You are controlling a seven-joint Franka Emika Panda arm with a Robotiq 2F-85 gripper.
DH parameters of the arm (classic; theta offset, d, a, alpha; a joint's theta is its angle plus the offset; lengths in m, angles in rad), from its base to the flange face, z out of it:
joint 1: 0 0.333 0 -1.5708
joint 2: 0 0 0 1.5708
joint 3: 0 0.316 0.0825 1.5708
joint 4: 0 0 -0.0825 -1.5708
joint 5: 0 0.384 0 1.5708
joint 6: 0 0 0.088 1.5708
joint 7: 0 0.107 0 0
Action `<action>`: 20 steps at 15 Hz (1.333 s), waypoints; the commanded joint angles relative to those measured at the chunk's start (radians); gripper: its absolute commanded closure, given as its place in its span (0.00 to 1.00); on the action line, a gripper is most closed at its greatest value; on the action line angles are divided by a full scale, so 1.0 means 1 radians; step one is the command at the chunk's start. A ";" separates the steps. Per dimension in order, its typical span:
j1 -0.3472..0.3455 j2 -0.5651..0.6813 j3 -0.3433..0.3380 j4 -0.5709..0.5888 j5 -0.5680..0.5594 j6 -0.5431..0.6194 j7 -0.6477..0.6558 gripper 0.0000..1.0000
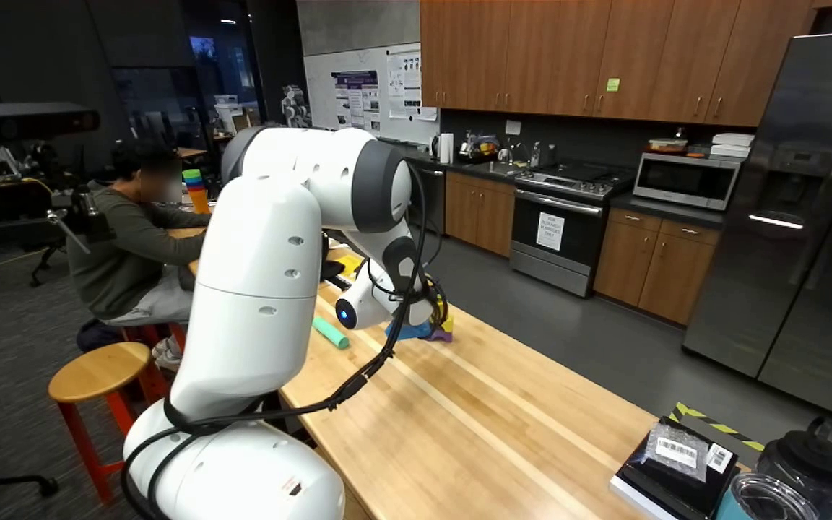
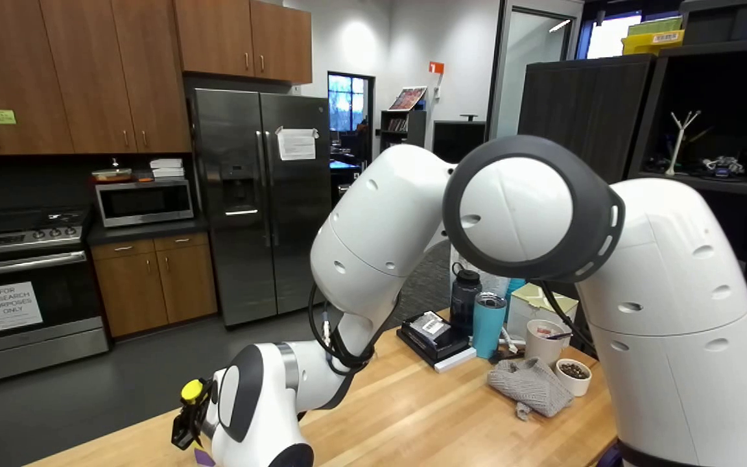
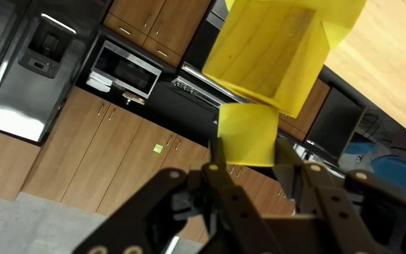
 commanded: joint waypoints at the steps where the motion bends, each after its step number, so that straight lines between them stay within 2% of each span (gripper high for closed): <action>1: 0.004 0.000 -0.008 -0.005 0.001 -0.009 0.042 0.86; 11: 0.014 -0.018 -0.004 -0.029 0.000 -0.043 0.108 0.86; 12: 0.083 -0.027 -0.075 -0.030 0.000 -0.034 0.144 0.86; 20: 0.281 -0.012 -0.271 -0.038 0.000 -0.061 0.276 0.86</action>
